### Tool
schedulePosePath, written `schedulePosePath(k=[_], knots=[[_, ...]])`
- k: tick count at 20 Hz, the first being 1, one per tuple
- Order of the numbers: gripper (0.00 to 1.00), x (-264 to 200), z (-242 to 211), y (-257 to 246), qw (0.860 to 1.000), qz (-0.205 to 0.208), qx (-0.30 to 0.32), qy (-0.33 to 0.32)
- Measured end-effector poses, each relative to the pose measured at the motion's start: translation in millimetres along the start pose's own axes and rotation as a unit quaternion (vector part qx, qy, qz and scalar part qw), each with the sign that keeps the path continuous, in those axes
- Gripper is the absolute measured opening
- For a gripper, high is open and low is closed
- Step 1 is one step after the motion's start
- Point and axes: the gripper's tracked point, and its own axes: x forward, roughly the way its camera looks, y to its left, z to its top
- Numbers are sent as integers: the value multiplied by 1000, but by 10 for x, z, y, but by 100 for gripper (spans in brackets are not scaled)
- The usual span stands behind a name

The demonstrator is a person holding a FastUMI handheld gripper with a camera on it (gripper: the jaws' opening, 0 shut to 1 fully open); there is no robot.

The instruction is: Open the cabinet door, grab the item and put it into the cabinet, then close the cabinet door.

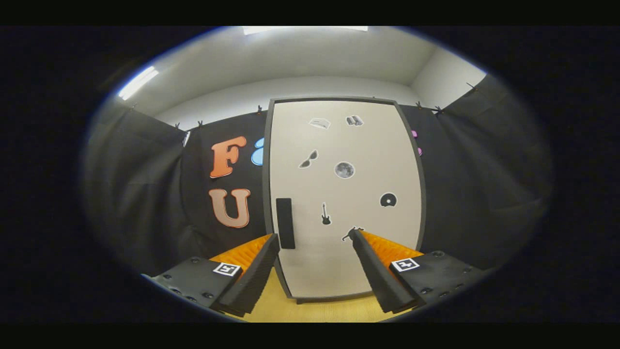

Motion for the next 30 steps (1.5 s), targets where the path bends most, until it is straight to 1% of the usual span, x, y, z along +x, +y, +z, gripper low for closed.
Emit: schedulePosePath(k=[1,3,8,13,17,18,19,21,22,23,24,25,26,27,28,29,30], knots=[[97,132,8,30,1000,3,-4,3],[97,375,-25,151,1000,21,-2,9],[98,940,-258,389,998,59,7,32],[98,1321,-479,461,997,54,-7,53],[97,1497,-686,458,996,39,-7,80],[97,1523,-657,436,997,33,-9,73],[93,1537,-637,440,997,31,-11,64],[89,1501,-611,405,998,16,-19,61],[83,1502,-615,359,998,6,-26,59],[75,1507,-621,368,998,5,-24,55],[69,1501,-622,426,998,19,-15,52],[60,1498,-649,503,998,31,0,54],[51,1519,-625,512,999,32,6,41],[42,1512,-652,489,998,33,-1,52],[33,1495,-633,508,998,34,-3,47],[33,1502,-655,508,998,36,-2,55],[28,1494,-638,504,998,37,0,56]])
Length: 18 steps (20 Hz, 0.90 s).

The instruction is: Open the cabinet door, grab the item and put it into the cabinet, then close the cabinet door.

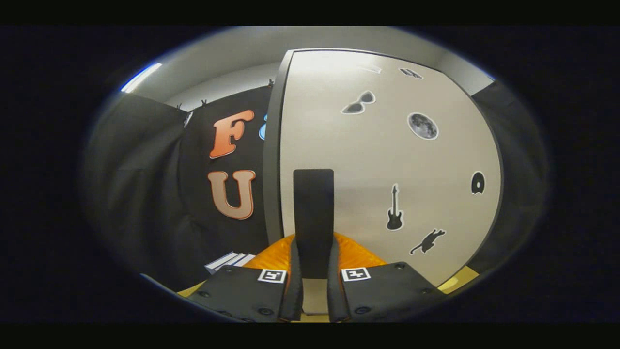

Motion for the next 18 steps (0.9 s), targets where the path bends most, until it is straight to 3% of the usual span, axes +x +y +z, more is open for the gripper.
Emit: schedulePosePath(k=[4,15,18], knots=[[28,-120,-1,13,1000,-2,2,12],[28,-1327,41,-154,987,151,38,38],[28,-1433,68,-182,981,184,36,42]])
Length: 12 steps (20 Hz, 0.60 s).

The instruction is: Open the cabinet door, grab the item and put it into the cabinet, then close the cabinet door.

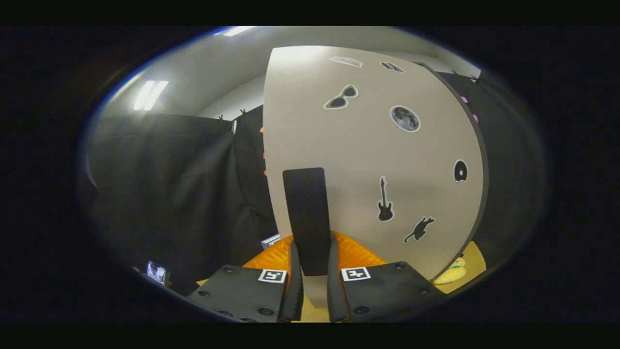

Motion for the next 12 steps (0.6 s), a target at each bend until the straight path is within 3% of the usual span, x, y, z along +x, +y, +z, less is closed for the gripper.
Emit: schedulePosePath(k=[12], knots=[[28,-434,89,-65,997,77,4,3]])
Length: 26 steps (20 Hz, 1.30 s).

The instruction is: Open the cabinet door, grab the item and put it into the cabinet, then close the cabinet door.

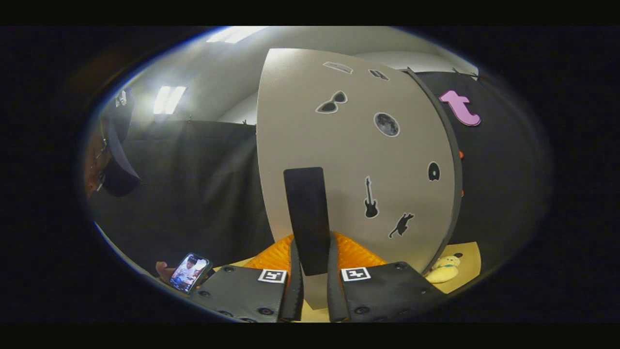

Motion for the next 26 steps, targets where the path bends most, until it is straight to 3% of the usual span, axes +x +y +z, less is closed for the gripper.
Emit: schedulePosePath(k=[12,26], knots=[[27,-249,24,-176,1000,17,11,-1],[27,-295,28,-382,999,-42,2,-9]])
